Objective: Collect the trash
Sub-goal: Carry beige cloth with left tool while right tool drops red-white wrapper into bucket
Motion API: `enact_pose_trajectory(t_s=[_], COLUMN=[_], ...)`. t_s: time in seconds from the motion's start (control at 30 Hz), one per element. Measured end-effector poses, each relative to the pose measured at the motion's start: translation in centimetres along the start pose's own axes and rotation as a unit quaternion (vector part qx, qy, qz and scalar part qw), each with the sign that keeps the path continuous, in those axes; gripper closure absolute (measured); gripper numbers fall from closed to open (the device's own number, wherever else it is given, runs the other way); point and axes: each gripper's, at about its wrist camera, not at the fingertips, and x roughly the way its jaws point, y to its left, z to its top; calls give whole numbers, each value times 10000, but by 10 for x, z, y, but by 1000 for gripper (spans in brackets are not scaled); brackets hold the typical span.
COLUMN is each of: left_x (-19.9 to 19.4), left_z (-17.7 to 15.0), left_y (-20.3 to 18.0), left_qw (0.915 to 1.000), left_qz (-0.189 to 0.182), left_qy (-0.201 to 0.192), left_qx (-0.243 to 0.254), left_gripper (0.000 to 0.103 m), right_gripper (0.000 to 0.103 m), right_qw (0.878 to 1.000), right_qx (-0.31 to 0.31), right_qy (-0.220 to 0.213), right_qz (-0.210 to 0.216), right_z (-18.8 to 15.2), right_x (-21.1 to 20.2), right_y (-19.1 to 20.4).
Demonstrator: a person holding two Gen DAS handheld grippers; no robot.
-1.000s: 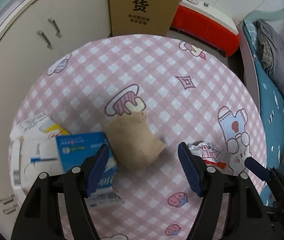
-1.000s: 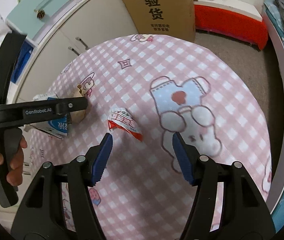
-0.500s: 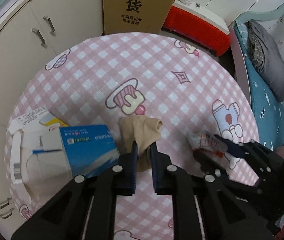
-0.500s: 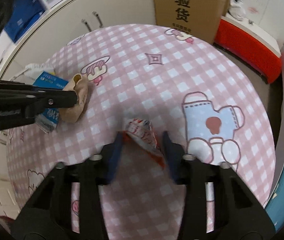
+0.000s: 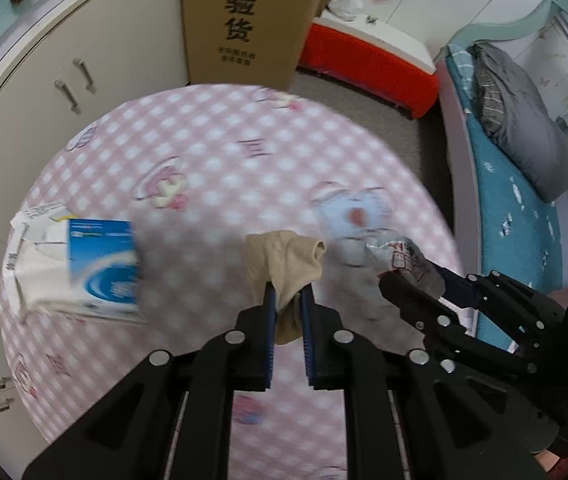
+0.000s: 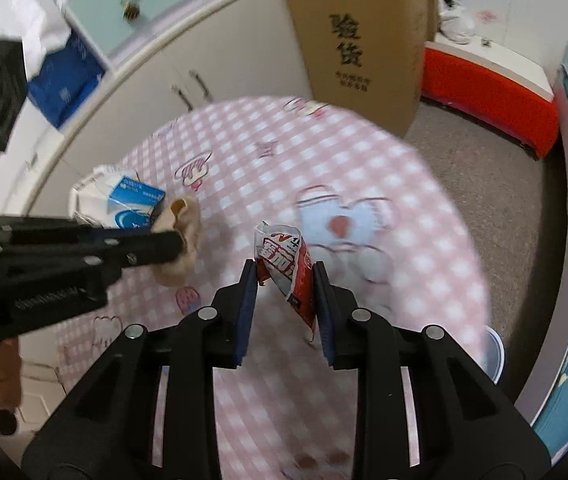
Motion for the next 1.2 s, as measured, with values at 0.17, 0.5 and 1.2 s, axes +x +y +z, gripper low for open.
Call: enact_pose_trajectory(t_s=[0.17,0.5,1.2], left_x=[-14,-24,-28], left_z=[-10,-30,-38], left_y=[-74,-240,-380], left_qw=[9995,9914,9758], left_qz=[-164,-637,-885], left_qy=[-151,-330,-460], left_qx=[233,1092,1947], left_gripper=[92,92,92], right_gripper=[75,75,41], right_qw=[9987,9874,9670], right_qx=[377,1203,1979], right_qy=[-353,-882,-1424], right_qz=[-42,-530,-733], right_z=[-18,-70,-115], right_x=[-70,-186,-266], right_y=[-55,-174,-269])
